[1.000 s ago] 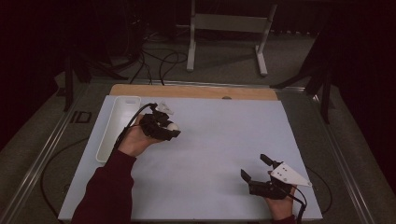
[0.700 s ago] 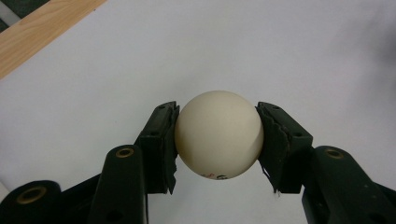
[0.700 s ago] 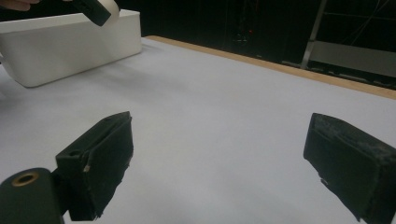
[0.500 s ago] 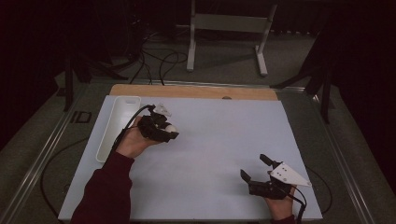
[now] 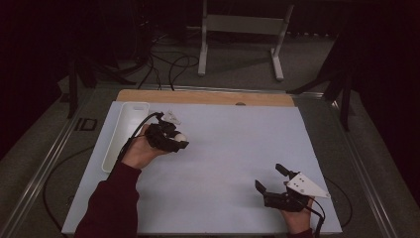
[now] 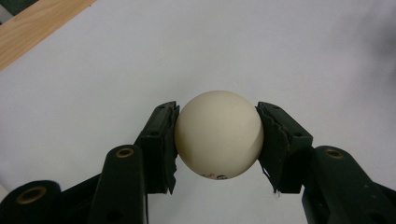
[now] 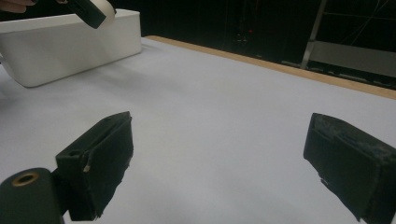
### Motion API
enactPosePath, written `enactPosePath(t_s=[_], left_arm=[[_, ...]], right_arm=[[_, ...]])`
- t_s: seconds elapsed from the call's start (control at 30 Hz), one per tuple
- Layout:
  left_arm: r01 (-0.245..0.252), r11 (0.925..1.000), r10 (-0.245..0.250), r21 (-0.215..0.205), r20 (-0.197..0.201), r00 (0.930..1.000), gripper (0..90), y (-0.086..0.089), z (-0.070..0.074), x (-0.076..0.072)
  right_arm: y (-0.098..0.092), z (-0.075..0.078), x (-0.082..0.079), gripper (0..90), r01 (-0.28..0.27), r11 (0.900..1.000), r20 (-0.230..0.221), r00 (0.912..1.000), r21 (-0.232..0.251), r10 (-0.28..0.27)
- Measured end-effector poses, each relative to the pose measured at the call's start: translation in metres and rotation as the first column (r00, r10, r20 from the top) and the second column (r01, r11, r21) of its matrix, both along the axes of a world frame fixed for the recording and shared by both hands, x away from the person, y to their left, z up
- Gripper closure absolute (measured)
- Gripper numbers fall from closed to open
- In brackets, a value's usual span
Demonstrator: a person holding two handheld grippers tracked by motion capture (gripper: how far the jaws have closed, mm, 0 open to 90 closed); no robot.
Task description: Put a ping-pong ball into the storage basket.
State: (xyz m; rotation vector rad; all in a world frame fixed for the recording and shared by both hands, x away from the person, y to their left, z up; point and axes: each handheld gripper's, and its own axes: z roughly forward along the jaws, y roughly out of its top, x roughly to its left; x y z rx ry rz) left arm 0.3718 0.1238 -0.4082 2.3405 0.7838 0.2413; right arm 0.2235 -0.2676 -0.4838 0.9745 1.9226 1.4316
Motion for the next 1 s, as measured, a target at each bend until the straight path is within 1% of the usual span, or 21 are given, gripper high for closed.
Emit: enactPosePath(t_s=[0.7,0.8,1.0], left_arm=[[-0.011,0.9999,0.011,-0.006,-0.012,0.9999,51.2,0.006,-0.005,-0.001],[-0.008,1.0000,0.008,-0.001,-0.015,0.9999,51.2,0.008,-0.006,-0.002],[-0.013,0.9999,0.013,-0.007,-0.007,0.9999,51.2,0.011,-0.003,-0.003]], right_arm=[[0.001,-0.001,0.001,8.1,-0.009,1.000,-0.007,0.9999,-0.009,0.009],[0.001,-0.001,0.001,8.1,-0.009,1.000,-0.007,0.9999,-0.009,0.009],[0.001,-0.001,0.001,8.1,-0.009,1.000,-0.007,0.9999,-0.006,0.009]])
